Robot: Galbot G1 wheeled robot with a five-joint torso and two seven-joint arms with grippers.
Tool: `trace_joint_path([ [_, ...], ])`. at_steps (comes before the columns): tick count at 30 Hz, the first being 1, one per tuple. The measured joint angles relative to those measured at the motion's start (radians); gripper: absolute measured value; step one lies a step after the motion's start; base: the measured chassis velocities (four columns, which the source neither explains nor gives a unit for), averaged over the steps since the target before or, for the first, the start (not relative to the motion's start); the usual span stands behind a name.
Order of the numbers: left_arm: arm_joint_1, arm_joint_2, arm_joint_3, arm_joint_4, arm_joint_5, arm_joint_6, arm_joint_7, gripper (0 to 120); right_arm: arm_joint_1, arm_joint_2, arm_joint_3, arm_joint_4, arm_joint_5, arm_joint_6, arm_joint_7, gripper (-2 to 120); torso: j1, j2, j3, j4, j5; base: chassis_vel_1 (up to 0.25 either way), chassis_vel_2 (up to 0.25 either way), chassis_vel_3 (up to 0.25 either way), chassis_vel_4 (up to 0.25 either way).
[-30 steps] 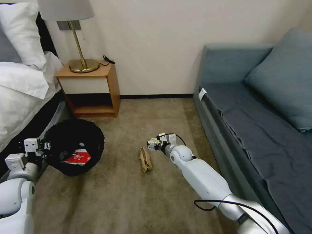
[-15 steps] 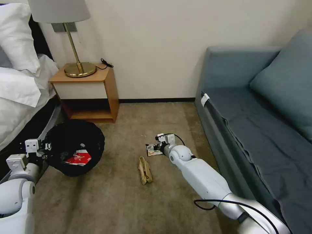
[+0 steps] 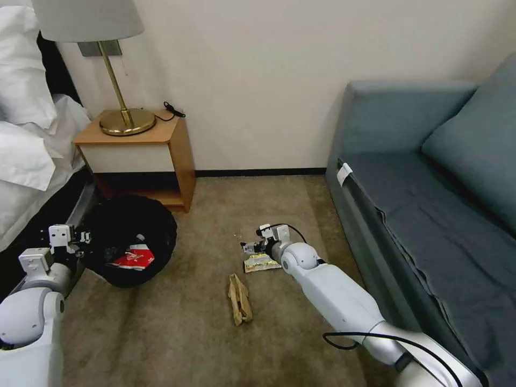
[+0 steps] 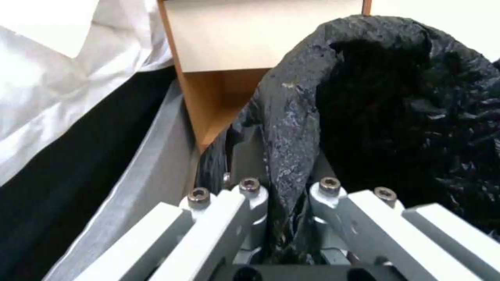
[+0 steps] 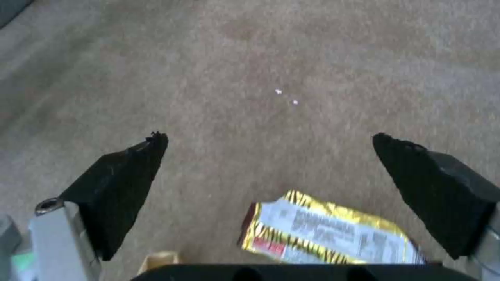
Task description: Pick up the trash bin, then pick up the garbage on the floor and place it into the trash bin.
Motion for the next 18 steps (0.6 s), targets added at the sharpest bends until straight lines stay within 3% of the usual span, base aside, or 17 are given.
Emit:
trace_joint_path([
  [10,0.021,0.003,-0.016,0.004,0.0,-0.014,0.018,4,0.01,-0.014,-0.054,0.046,-0.002,-0.085,-0.051,100,0.0,0.0,0.0,0.0002,0.0,-0.044,0.034,0.044,-0.039],
  [18,0.037,-0.002,-0.028,0.0,0.001,-0.018,0.041,4,0.006,-0.018,-0.088,0.066,-0.052,-0.203,-0.177,100,0.0,0.0,0.0,0.0002,-0.0001,0.0,0.0,0.0,0.0],
])
